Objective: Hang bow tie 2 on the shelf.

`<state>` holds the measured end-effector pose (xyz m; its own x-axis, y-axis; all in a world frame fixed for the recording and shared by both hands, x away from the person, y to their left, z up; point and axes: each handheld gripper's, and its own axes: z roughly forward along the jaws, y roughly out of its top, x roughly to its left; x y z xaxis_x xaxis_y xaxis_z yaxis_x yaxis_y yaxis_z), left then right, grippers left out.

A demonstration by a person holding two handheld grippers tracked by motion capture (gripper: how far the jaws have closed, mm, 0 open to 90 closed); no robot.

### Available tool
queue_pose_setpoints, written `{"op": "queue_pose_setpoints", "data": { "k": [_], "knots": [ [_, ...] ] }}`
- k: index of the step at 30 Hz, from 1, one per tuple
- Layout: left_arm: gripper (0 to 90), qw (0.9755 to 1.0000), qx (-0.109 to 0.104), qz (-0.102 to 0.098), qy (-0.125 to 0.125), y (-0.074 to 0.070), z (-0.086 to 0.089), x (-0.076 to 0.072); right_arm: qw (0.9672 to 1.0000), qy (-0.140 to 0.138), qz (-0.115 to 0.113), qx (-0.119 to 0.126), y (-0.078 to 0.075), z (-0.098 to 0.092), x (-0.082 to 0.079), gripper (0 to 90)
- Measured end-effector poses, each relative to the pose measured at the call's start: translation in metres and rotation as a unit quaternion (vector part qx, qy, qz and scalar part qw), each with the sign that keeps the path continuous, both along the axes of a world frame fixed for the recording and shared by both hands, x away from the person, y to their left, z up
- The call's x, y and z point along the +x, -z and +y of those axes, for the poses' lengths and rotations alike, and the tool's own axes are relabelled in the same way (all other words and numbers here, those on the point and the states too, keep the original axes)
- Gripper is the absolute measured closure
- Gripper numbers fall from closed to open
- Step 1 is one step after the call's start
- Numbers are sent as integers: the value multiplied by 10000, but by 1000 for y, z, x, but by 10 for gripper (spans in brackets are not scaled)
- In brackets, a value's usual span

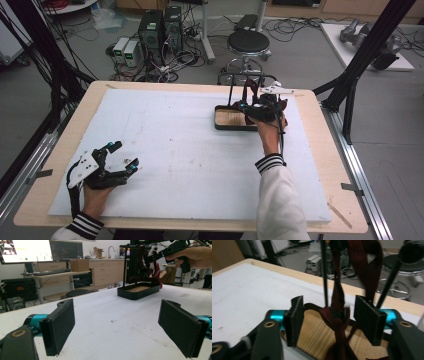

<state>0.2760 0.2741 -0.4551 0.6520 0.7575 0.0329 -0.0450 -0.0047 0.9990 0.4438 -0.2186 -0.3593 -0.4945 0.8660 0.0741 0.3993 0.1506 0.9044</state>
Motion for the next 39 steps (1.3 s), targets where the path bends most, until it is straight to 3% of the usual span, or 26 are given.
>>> {"op": "queue_pose_setpoints", "data": {
  "k": [1, 2, 5, 6, 8, 10, 11, 16, 21, 22, 23, 26, 28, 30, 31, 34, 39],
  "knots": [
    [144, 10000, 0, 0, 0, 0, 0, 0, 10000, 0, 0, 0, 0, 0, 0, 391],
    [144, 10000, -1, 5, 4, 0, 0, 0, 10000, -88, 3, -45, -2, 1, -2, 315],
    [144, 10000, 8, 12, 12, 0, 0, 0, 9999, -159, 35, -25, -5, 1, -7, 248],
    [144, 10000, 0, 14, 10, 0, 0, 0, 9997, -228, -111, 59, -10, 2, -17, 181],
    [144, 10000, -1, 17, 10, 0, 0, 0, 9995, -262, -161, 30, -12, 1, -21, 172],
    [144, 10000, 1, 8, 3, 0, 0, 0, 9985, -406, -365, 63, -20, -1, -37, 117],
    [144, 10000, 2, 8, 3, 0, 0, 0, 9985, -406, -365, 63, -20, -1, -37, 117],
    [144, 10000, -7, 8, -4, 0, 0, 0, 9946, -575, -831, 233, -28, -13, -71, 117],
    [144, 10000, -32, 18, 0, 0, 0, 0, 9915, -673, -1083, 255, -25, -23, -94, 116],
    [144, 10000, -40, 22, -1, 0, 0, 0, 9905, -640, -1174, 314, -19, -30, -106, 116],
    [144, 10000, -40, 22, -1, 0, 0, 0, 9905, -640, -1174, 314, -19, -30, -106, 116],
    [144, 10000, -58, 21, -5, 0, 1, 0, 9895, -486, -1312, 349, -5, -42, -130, 117],
    [144, 10000, -57, 15, 0, 0, 1, 0, 9891, -466, -1350, 360, -2, -45, -133, 117],
    [144, 10000, -57, 15, -3, 0, 1, 0, 9864, -383, -1550, 377, 14, -51, -150, 117],
    [144, 10000, -57, 15, -3, 0, 1, 0, 9864, -383, -1550, 377, 14, -51, -150, 117],
    [144, 10000, -53, 12, -6, 0, 1, 0, 9816, -259, -1842, 427, 31, -57, -165, 117],
    [144, 10000, -49, 12, -10, 0, 1, 0, 9780, -95, -1993, 612, 49, -63, -179, 117]
  ]
}}
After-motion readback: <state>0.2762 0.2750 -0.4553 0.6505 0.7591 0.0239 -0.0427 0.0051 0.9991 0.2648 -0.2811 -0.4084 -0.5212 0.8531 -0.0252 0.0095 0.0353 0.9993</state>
